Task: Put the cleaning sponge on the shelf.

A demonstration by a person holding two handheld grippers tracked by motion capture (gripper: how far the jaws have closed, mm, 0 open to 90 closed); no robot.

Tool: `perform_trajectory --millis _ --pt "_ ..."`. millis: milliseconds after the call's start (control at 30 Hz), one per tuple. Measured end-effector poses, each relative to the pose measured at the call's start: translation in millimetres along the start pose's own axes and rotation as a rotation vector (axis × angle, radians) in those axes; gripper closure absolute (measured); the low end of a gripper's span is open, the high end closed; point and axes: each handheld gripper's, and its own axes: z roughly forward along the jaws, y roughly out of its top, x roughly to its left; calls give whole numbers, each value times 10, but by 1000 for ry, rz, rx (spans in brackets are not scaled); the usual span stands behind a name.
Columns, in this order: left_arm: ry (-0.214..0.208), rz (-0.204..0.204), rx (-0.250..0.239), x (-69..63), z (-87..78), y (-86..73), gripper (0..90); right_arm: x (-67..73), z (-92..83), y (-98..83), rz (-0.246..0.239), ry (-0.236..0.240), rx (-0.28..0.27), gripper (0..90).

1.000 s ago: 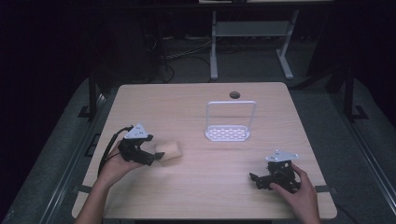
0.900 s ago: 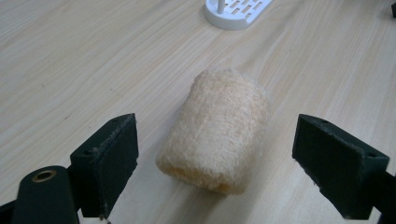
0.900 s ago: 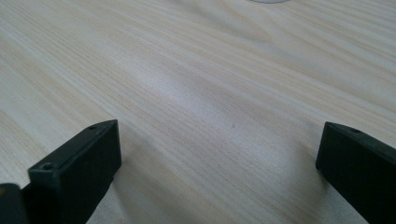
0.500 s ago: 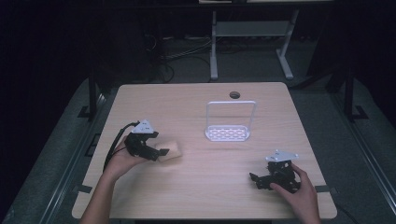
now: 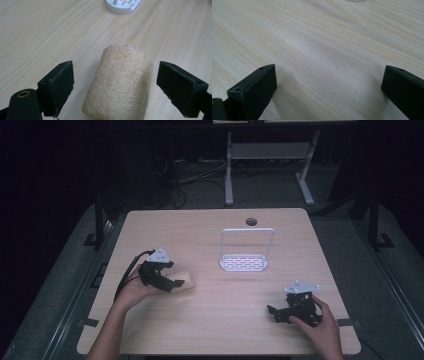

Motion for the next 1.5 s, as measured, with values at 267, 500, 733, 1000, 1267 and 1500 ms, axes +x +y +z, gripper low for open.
perform_trajectory --millis 267,500,733,1000,1267,1500 --pt "-11 23 31 -33 71 10 139 0 0 0 0 0 0 0" --pt "-24 41 67 -49 161 4 139 0 0 0 0 0 0 0" --pt "-31 45 85 -62 206 -3 138 0 0 0 0 0 0 0" --pt "-31 47 117 -48 256 -27 139 0 0 0 0 0 0 0" --pt "-35 51 150 -50 327 -50 140 0 0 0 0 0 0 0" --pt "-38 53 175 -40 364 -72 143 0 0 0 0 0 0 0"
